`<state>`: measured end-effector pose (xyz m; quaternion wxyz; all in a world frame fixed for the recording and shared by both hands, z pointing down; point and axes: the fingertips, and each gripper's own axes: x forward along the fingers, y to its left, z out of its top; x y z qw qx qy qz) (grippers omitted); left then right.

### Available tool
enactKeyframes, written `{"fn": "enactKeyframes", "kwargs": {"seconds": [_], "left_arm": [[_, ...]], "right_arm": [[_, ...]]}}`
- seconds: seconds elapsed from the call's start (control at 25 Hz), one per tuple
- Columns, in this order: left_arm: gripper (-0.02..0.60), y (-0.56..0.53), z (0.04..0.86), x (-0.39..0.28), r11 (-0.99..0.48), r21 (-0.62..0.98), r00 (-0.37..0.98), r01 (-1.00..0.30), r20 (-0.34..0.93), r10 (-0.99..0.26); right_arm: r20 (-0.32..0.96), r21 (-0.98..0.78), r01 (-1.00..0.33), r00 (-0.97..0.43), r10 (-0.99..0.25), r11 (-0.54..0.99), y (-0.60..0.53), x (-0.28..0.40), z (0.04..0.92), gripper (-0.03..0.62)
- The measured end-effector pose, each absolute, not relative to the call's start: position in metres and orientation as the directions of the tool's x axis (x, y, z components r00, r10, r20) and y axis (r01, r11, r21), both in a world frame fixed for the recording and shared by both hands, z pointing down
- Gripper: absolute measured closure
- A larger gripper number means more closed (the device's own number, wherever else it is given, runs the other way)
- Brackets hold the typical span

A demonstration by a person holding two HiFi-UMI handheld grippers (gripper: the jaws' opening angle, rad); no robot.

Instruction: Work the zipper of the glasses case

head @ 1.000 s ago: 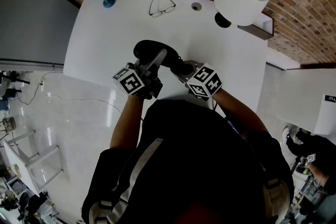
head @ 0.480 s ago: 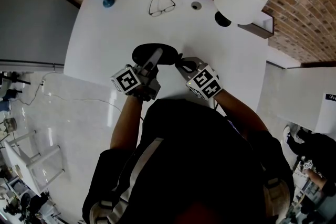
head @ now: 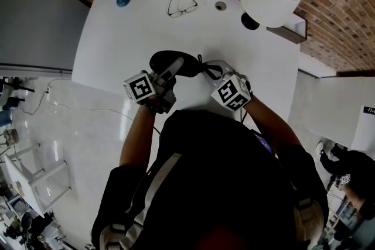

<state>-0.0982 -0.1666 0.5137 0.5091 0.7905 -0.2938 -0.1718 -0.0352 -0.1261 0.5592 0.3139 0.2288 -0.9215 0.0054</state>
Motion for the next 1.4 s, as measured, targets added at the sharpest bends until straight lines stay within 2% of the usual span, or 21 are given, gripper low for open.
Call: {"fn": "enactKeyframes", "kwargs": {"seconds": [0.4,0.68,0.84,1.28,1.4], "left_arm": [[0.334,-0.161,0.513,-0.093,-0.350,0.894,0.845,-0.281,0.058,-0.531],[0.333,-0.157,0.512,-0.082,-0.493,0.790,0.899,-0.363,0.157,-0.410],[0.333,-0.154,0.509,-0.076,-0.521,0.775,0.911,-0.358,0.169,-0.376],[0.331,-0.140,0.521,-0.056,-0.648,0.625,0.897,-0.435,0.361,-0.254],[0.330,-0.141,0.520,-0.055,-0.666,0.607,0.895,-0.434,0.375,-0.241]], "right_arm": [[0.591,0.286,-0.297,-0.693,-0.412,0.911,-0.120,-0.037,0.557,0.591],[0.598,0.394,-0.203,-0.685,-0.417,0.897,-0.118,-0.037,0.556,0.591],[0.601,0.409,-0.190,-0.680,-0.420,0.893,-0.120,-0.037,0.557,0.591],[0.623,0.408,-0.184,-0.660,-0.420,0.894,-0.120,-0.038,0.564,0.591],[0.625,0.390,-0.203,-0.658,-0.420,0.898,-0.121,-0.037,0.563,0.591]]}}
